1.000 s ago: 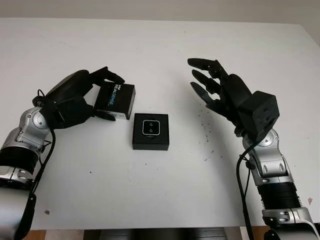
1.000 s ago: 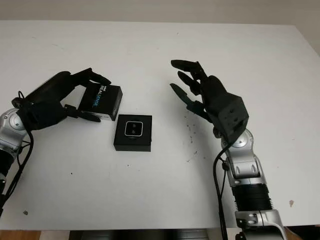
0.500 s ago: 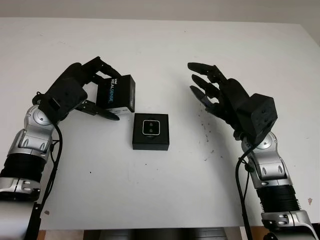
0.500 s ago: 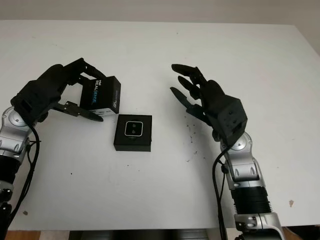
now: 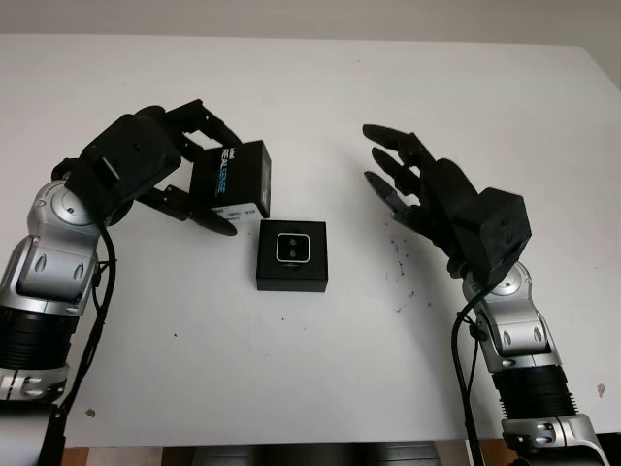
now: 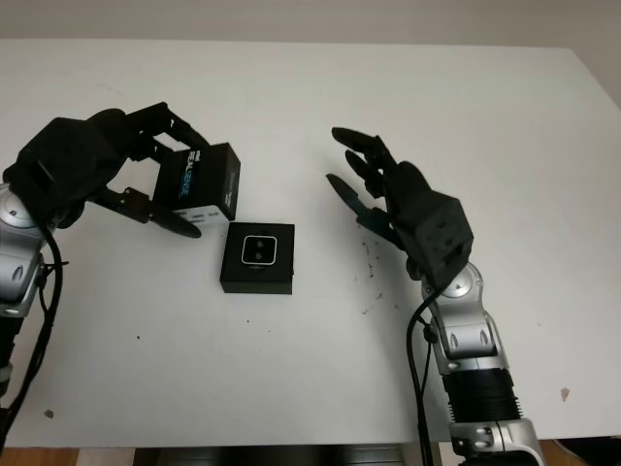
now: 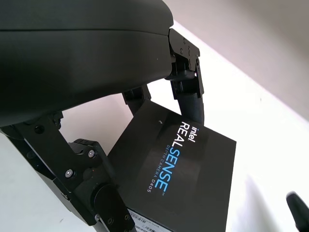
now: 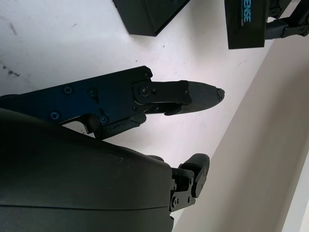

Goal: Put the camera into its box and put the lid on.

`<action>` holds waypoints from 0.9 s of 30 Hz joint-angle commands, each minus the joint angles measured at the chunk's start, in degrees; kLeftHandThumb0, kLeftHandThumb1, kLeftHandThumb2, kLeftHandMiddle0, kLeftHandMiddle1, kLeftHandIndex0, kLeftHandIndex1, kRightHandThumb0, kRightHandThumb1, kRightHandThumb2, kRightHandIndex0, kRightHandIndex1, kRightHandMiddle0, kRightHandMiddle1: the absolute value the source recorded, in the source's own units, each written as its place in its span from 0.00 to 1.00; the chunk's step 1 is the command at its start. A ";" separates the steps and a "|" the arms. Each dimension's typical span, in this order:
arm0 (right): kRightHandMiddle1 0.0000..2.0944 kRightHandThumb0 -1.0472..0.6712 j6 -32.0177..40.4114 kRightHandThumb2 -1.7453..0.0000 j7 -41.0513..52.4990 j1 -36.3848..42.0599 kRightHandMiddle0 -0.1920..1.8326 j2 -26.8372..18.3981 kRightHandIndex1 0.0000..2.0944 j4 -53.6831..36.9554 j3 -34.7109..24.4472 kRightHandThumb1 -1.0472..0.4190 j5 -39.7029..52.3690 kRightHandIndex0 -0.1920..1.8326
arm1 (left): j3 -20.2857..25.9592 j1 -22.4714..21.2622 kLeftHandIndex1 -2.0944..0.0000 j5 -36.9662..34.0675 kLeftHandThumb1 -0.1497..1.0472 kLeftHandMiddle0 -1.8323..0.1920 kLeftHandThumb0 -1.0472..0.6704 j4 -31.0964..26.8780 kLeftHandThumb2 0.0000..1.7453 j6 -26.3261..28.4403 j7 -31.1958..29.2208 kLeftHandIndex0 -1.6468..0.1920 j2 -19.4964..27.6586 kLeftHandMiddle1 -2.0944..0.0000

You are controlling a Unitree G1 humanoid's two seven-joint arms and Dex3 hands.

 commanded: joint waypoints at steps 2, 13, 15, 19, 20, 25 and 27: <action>0.25 0.22 1.01 0.80 -0.20 0.46 0.11 0.67 0.01 -1.95 0.25 0.00 0.31 0.19 | -0.73 -1.42 0.28 0.47 0.94 0.71 0.46 -3.04 0.03 2.14 -2.51 0.71 2.21 0.18; 0.23 0.21 0.87 0.80 -1.08 0.40 0.11 1.07 0.02 -2.02 1.05 0.00 -1.21 0.19 | -1.54 -1.79 0.28 -1.82 0.93 0.67 0.46 -7.74 0.03 11.39 -8.51 0.69 3.07 0.21; 0.23 0.21 1.14 0.80 -1.18 0.40 0.11 1.09 0.02 -2.16 1.17 0.00 -1.33 0.20 | -1.64 -1.43 0.29 -1.94 0.93 0.66 0.45 -9.13 0.03 13.99 -7.62 0.69 2.37 0.22; 0.22 0.21 1.29 0.80 -1.17 0.30 0.12 1.31 0.02 -2.27 1.09 0.00 -0.98 0.20 | -1.52 -0.61 0.28 -2.27 0.92 0.67 0.45 -11.24 0.03 17.13 -4.72 0.69 0.08 0.22; 0.22 0.21 1.39 0.80 -1.20 0.28 0.12 1.43 0.02 -2.28 1.01 0.00 -0.82 0.20 | -1.53 -0.51 0.28 -2.27 0.92 0.67 0.45 -11.77 0.03 18.23 -3.72 0.69 -0.72 0.22; 0.21 0.22 1.40 0.80 -1.53 0.17 0.13 1.48 0.02 -2.29 1.12 0.00 -1.06 0.20 | -2.39 0.26 0.29 -2.09 0.93 0.73 0.45 -13.03 0.03 19.38 0.08 0.73 -3.78 0.22; 0.21 0.22 1.61 0.80 -1.71 0.21 0.13 1.60 0.02 -2.44 1.11 0.00 -1.02 0.19 | -2.67 0.70 0.29 -2.01 0.93 0.73 0.45 -12.95 0.03 19.02 1.13 0.73 -4.60 0.23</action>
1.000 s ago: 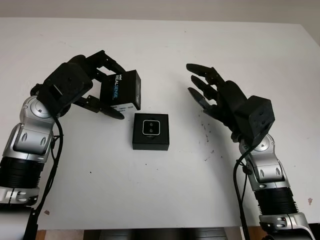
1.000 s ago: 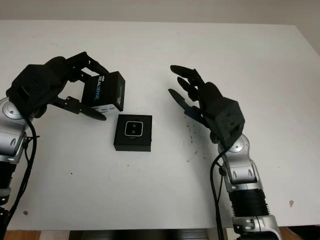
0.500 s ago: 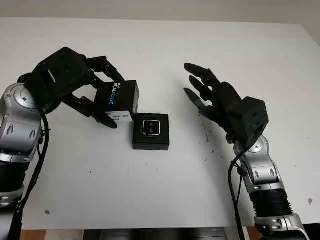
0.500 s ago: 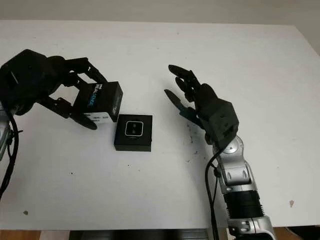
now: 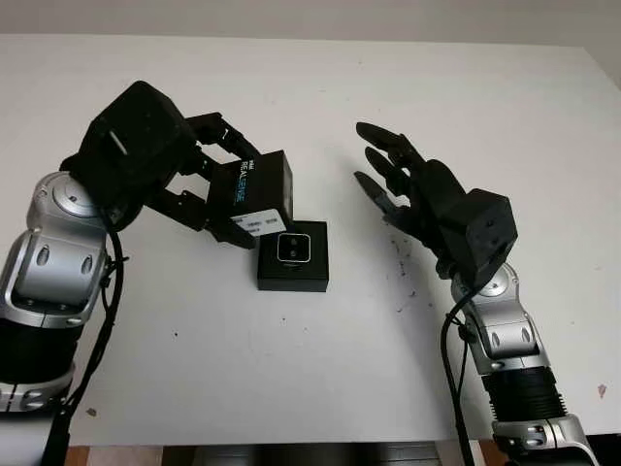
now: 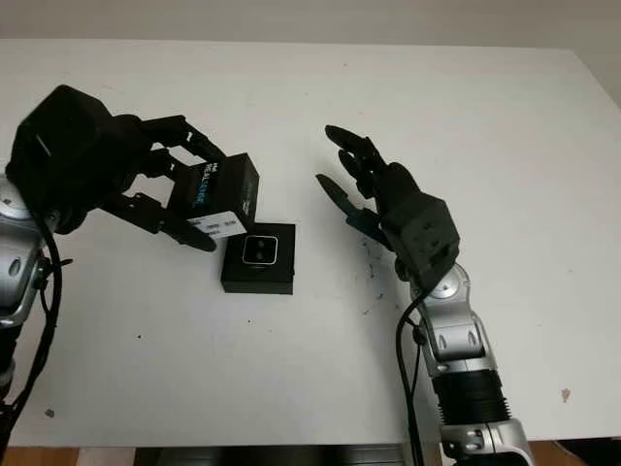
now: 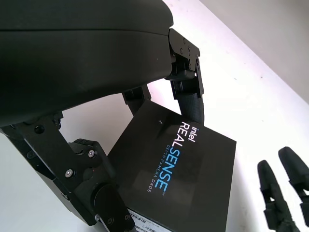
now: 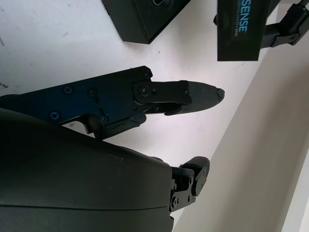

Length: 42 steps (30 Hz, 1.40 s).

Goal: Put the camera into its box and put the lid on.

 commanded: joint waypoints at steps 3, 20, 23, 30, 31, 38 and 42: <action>0.20 0.22 0.21 0.80 -0.49 0.25 0.13 0.43 0.02 -1.35 -0.17 0.00 0.17 0.19 | 0.26 1.77 0.30 -0.87 0.94 0.73 0.45 -1.15 0.03 -0.83 1.43 0.73 -1.50 0.23; 0.16 0.21 1.41 0.81 -2.20 0.98 0.15 1.86 0.02 -2.76 -0.17 0.00 0.38 0.18 | -0.24 4.85 0.27 -2.03 0.93 0.71 0.46 -4.12 0.03 1.31 -0.93 0.72 1.00 0.18; 0.15 0.21 1.28 0.81 -2.51 1.11 0.15 2.18 0.02 -2.92 -0.07 0.00 0.23 0.18 | -0.53 5.11 0.27 -2.29 0.93 0.71 0.46 -4.90 0.03 2.52 -1.07 0.72 1.27 0.17; 0.14 0.21 0.78 0.80 -3.05 0.93 0.16 2.43 0.02 -2.40 0.09 0.00 -0.04 0.18 | -1.68 5.90 0.26 -1.78 0.92 0.70 0.45 -5.50 0.03 2.31 -0.77 0.72 1.69 0.19; 0.14 0.21 0.75 0.80 -3.11 0.90 0.16 2.46 0.02 -2.34 0.14 0.00 -0.08 0.18 | -1.72 6.13 0.26 -1.75 0.92 0.70 0.45 -5.38 0.03 1.82 -0.72 0.72 1.68 0.18; 0.13 0.22 -0.49 0.81 -3.22 1.02 0.16 3.18 0.02 -1.54 -0.12 0.00 0.94 0.18 | -2.60 7.00 0.24 -0.73 0.92 0.70 0.44 -5.27 0.03 0.77 -0.47 0.72 1.71 0.18; 0.13 0.22 -0.29 0.81 -3.48 1.12 0.17 3.21 0.03 -1.74 -0.14 0.00 0.74 0.19 | -3.52 7.40 0.25 -0.10 0.93 0.72 0.44 -6.03 0.03 1.56 -0.77 0.73 1.81 0.20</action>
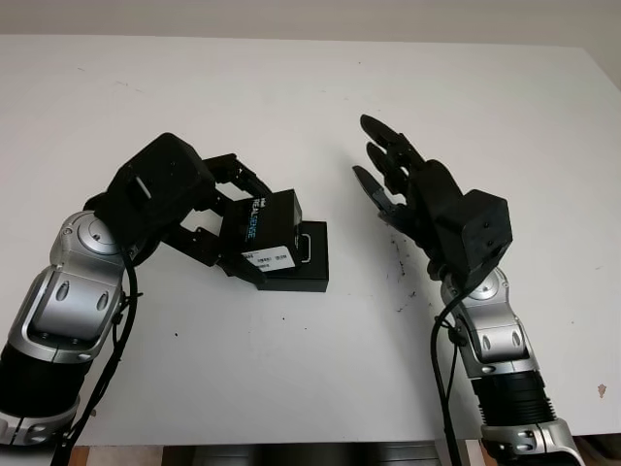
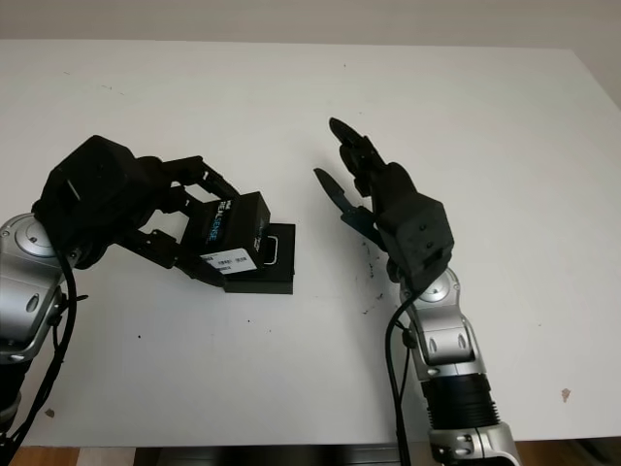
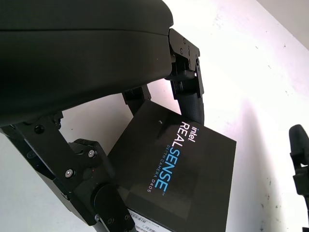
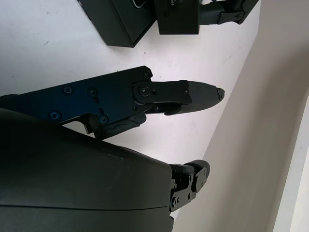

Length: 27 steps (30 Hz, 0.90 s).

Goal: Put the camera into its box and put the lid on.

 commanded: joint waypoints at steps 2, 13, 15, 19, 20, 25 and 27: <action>0.13 0.22 -0.67 0.81 -0.13 0.49 0.16 0.14 0.02 -0.41 -0.33 0.00 0.19 0.18 | -1.19 1.04 0.26 0.52 0.93 0.72 0.45 -1.74 0.03 0.53 -0.21 0.73 0.82 0.23; 0.13 0.22 -1.19 0.81 -0.37 0.66 0.17 0.27 0.03 -0.10 -0.40 0.00 0.22 0.18 | -3.19 0.87 0.28 1.90 0.95 0.72 0.46 -0.30 0.03 -2.34 0.44 0.73 -0.01 0.24; 0.13 0.22 -1.57 0.81 -0.52 0.63 0.17 0.22 0.03 0.10 -0.35 0.00 0.04 0.19 | -3.61 0.64 0.27 2.21 0.95 0.73 0.46 0.37 0.03 -3.22 0.50 0.74 -0.27 0.23; 0.13 0.21 -1.48 0.82 -0.63 0.53 0.17 0.45 0.03 0.30 -0.43 0.00 0.36 0.19 | -3.86 0.44 0.26 2.26 0.94 0.72 0.45 1.43 0.03 -5.11 0.54 0.74 -1.01 0.21; 0.13 0.22 -1.44 0.82 -0.60 0.51 0.17 0.52 0.03 0.31 -0.47 0.00 0.50 0.19 | -3.95 0.40 0.25 2.31 0.95 0.72 0.45 1.47 0.03 -5.36 0.50 0.74 -1.13 0.21; 0.14 0.22 -1.68 0.82 -0.56 0.51 0.17 0.79 0.03 0.55 -0.42 0.00 0.76 0.19 | -4.48 0.33 0.25 2.66 0.95 0.73 0.45 1.19 0.03 -5.90 0.96 0.75 -2.16 0.21; 0.14 0.21 -1.69 0.82 -0.60 0.54 0.17 0.85 0.03 0.61 -0.33 0.00 0.64 0.19 | -4.30 0.35 0.24 2.19 0.95 0.73 0.45 1.33 0.03 -6.12 0.96 0.75 -2.89 0.21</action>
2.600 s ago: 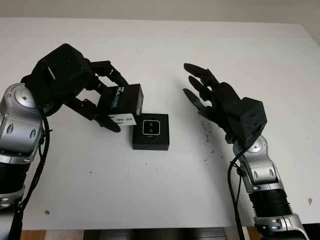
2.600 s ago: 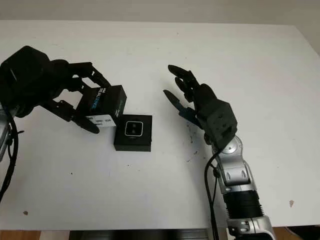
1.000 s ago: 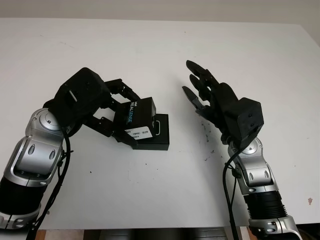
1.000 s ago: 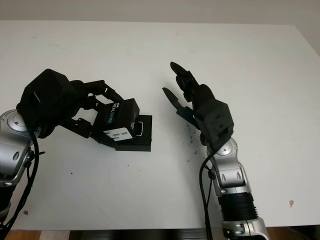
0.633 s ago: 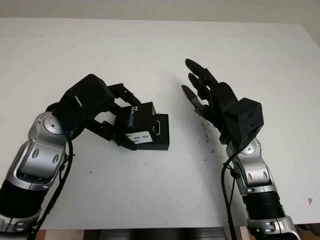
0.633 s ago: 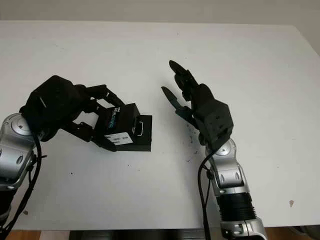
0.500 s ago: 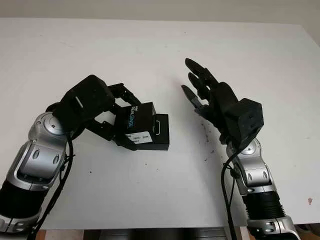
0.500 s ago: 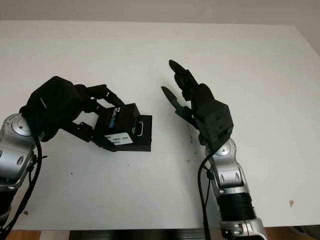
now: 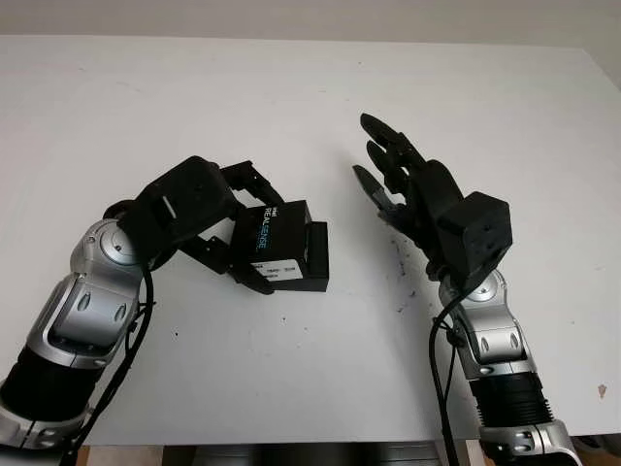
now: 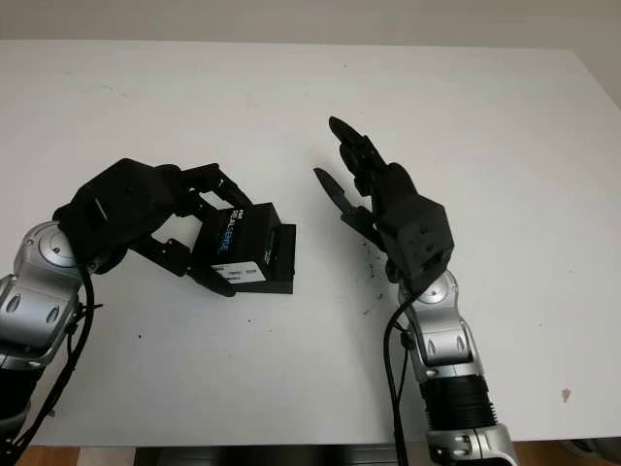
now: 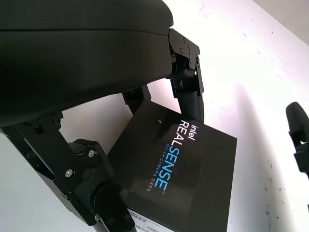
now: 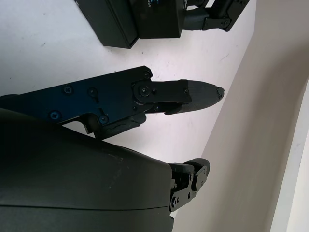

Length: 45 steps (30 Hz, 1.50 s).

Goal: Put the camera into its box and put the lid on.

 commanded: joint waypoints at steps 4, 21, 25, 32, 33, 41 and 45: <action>0.14 0.21 0.13 0.82 -0.19 0.32 0.17 0.72 0.02 -0.26 -0.24 0.00 0.44 0.18 | -0.84 -0.42 0.24 -0.45 0.95 0.74 0.45 -0.02 0.03 0.23 -0.52 0.76 -1.39 0.21; 0.17 0.23 -1.91 0.80 -1.33 -0.16 0.15 2.04 0.03 1.53 0.64 0.00 -0.33 0.19 | -1.19 -1.52 0.25 -0.48 0.95 0.74 0.47 -0.34 0.03 0.97 -1.42 0.76 -1.46 0.23; 0.21 0.25 -2.05 0.81 -1.38 -0.05 0.12 2.79 0.03 1.34 0.49 0.00 0.29 0.18 | -1.09 -1.46 0.24 -0.82 0.95 0.74 0.47 -0.13 0.03 -0.10 -1.83 0.76 -1.64 0.23; 0.26 0.24 -1.33 0.81 -1.90 0.27 0.09 3.45 0.03 1.01 0.51 0.00 0.02 0.18 | -1.69 -1.73 0.22 -0.27 0.95 0.74 0.47 0.10 0.03 -0.59 -1.93 0.77 -1.57 0.21; 0.27 0.24 -1.21 0.81 -1.90 0.28 0.09 3.48 0.03 0.96 0.52 0.00 0.01 0.18 | -1.69 -1.72 0.22 -0.25 0.95 0.74 0.47 0.18 0.03 -0.73 -1.95 0.77 -1.60 0.20; 0.26 0.22 -0.73 0.81 -2.19 0.27 0.09 3.53 0.02 0.96 0.56 0.00 -0.18 0.18 | -4.21 -2.02 0.37 2.79 0.97 0.88 0.40 -1.42 0.03 1.47 -2.40 0.94 -0.66 0.36; 0.25 0.22 -0.38 0.81 -2.09 0.22 0.10 3.58 0.02 0.90 0.55 0.00 -0.04 0.18 | -5.46 -2.51 0.62 3.65 0.99 0.95 0.38 -3.59 0.04 4.70 -4.14 1.00 0.05 0.46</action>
